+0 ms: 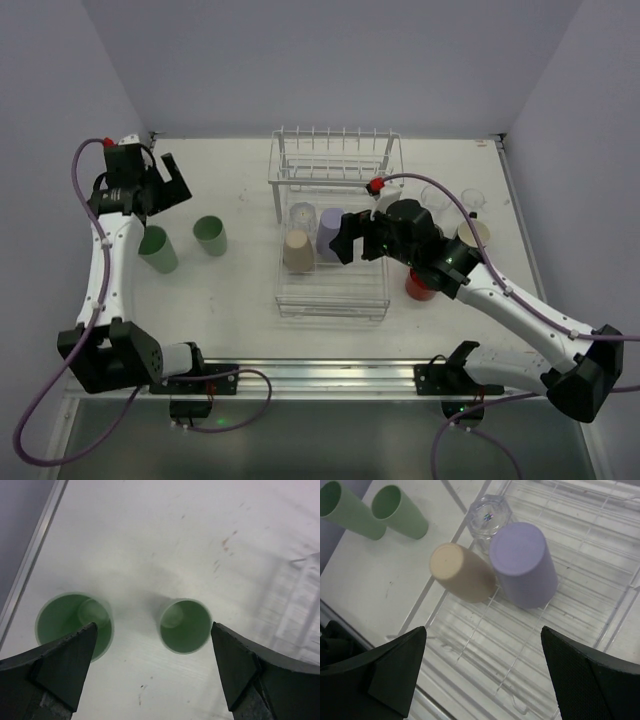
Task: Unload the cups from the dish rack
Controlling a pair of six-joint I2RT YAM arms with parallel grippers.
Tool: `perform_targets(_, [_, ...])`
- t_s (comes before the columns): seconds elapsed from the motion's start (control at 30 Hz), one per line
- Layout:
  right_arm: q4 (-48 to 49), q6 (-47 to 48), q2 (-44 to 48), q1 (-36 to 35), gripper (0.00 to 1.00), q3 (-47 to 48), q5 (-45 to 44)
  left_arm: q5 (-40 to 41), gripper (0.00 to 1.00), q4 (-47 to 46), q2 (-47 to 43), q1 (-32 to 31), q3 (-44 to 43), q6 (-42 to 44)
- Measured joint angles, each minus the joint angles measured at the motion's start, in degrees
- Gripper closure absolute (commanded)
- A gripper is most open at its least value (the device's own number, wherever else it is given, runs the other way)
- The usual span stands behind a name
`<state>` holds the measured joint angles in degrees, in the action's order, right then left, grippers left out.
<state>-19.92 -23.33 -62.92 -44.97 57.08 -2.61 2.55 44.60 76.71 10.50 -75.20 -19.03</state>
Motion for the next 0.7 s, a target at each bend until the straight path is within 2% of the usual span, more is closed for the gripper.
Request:
perform_targets(0.13, [1.6, 0.4, -3.8, 0.9, 0.02, 0.9, -3.8, -4.1, 0.0, -8.0, -12.8, -5.1, 3.5, -1.3])
perform_targets(0.3, [6.4, 0.3, -8.7, 1.0, 0.03, 0.8, -6.9, -13.4, 0.0, -18.8, -30.7, -13.0, 15.4, -3.3])
perform_targets(0.53, [15.9, 0.5, -14.7, 1.0, 0.05, 0.7, -10.9, -24.8, 0.0, -24.5, -39.7, -13.2, 33.0, -3.3])
perform_targets(0.7, [20.3, 1.0, -19.4, 1.0, 0.06, 0.7, -12.7, -30.0, 0.0, -24.9, -43.2, -13.2, 39.0, -1.9])
